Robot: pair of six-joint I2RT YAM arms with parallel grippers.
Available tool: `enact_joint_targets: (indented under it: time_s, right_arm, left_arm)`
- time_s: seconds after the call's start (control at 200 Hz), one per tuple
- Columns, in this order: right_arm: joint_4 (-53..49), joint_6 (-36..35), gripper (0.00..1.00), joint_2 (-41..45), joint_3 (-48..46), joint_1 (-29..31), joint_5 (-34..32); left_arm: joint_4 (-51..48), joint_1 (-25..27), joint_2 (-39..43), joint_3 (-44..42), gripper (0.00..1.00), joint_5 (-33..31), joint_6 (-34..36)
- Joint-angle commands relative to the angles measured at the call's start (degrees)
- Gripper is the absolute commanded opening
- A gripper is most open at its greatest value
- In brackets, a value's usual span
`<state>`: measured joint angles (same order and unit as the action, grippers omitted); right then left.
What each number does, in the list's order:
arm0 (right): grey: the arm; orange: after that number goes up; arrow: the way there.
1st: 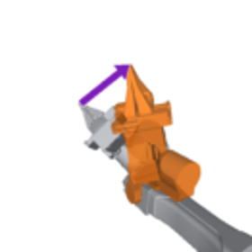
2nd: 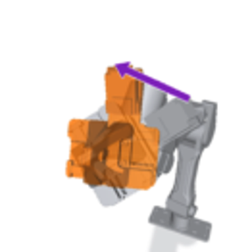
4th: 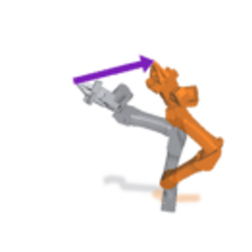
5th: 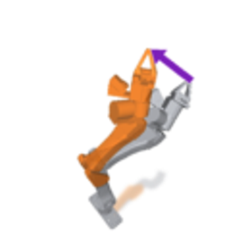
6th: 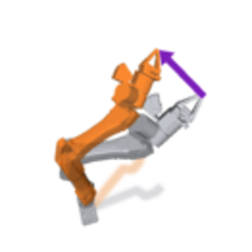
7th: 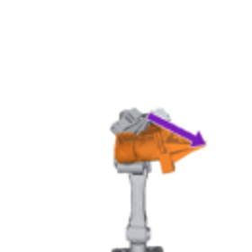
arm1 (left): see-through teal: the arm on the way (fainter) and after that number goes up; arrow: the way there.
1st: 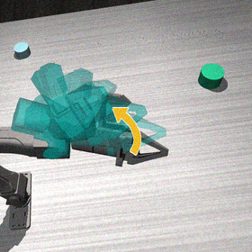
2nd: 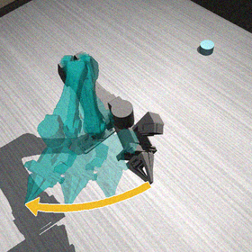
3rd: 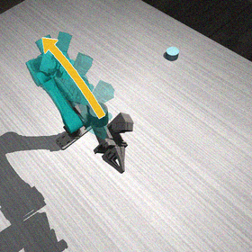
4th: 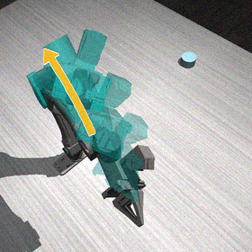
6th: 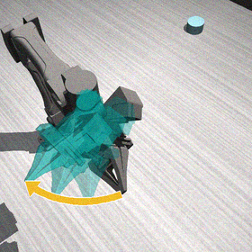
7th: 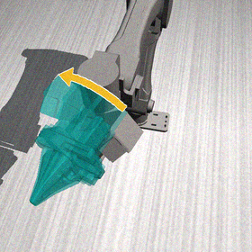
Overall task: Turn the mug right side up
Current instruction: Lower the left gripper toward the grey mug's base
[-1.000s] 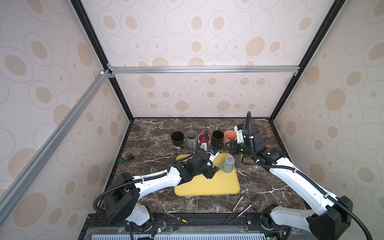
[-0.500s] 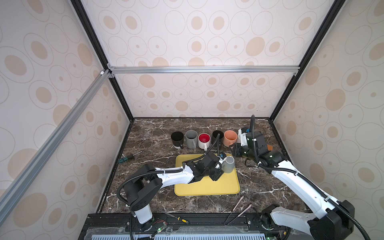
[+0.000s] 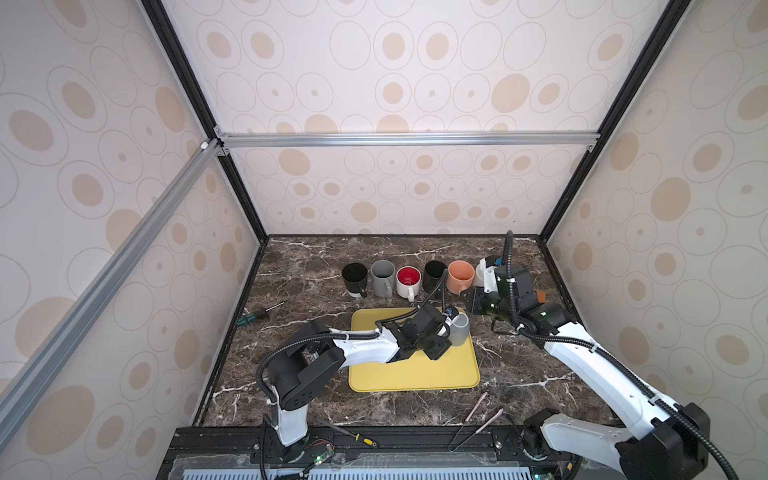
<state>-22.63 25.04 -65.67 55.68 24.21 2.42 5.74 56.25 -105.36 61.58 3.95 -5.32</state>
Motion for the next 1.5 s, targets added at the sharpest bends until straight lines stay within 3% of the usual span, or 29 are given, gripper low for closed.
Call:
enact_joint_targets:
  time_s: [0.0,0.635,1.025,1.495]
  right_arm:
    - [1.0,0.3,0.37,1.2,-0.9,-0.4,0.6]
    - [2.5,1.5,0.37,1.3,-2.5,-0.6,1.0]
    - [2.9,2.0,0.37,2.0,-3.5,-0.7,0.6]
    - [3.6,2.0,0.37,1.8,-3.9,-0.7,0.6]
  left_arm:
    - [1.3,-0.3,-0.8,2.5,0.66,1.0,1.7]
    - [2.7,-2.3,-2.2,3.3,0.60,4.8,1.2]
    - [2.6,-2.4,-1.9,2.5,0.37,5.1,0.7]
    - [-0.3,-2.4,-2.3,3.2,0.30,2.9,1.5]
